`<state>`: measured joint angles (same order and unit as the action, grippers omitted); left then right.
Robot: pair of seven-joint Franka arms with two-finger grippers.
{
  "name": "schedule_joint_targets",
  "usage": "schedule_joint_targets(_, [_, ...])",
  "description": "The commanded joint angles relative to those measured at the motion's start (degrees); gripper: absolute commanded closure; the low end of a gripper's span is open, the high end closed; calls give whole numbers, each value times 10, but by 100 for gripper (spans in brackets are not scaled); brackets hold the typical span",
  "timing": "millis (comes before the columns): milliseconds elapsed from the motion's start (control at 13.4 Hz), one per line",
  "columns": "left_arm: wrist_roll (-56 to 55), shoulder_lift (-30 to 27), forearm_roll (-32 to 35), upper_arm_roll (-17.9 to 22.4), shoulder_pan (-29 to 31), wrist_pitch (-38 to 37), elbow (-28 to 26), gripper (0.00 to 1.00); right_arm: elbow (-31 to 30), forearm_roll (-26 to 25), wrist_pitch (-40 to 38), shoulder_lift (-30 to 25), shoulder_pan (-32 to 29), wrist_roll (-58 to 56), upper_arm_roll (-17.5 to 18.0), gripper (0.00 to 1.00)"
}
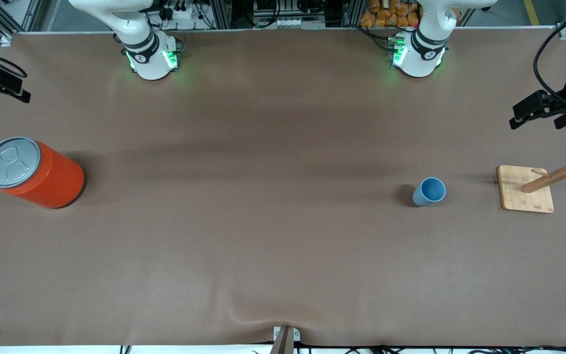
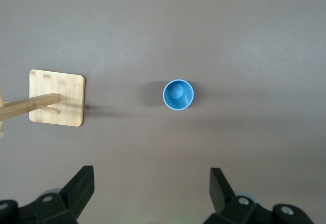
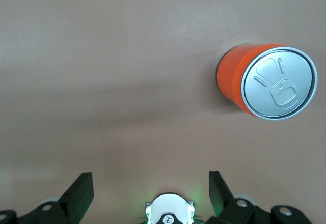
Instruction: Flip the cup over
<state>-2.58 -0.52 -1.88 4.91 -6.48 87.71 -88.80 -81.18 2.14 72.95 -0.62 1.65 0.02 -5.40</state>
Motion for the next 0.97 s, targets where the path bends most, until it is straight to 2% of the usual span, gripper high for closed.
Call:
schedule_joint_targets(0, [-4,5,8,-1,2,-3,7,0,8,-5,-6,2,1,1,1,0])
schedule_joint_targets(893, [2,5,14,0,0,-9,10,0,8,-5,-6,2,2,1,0,0])
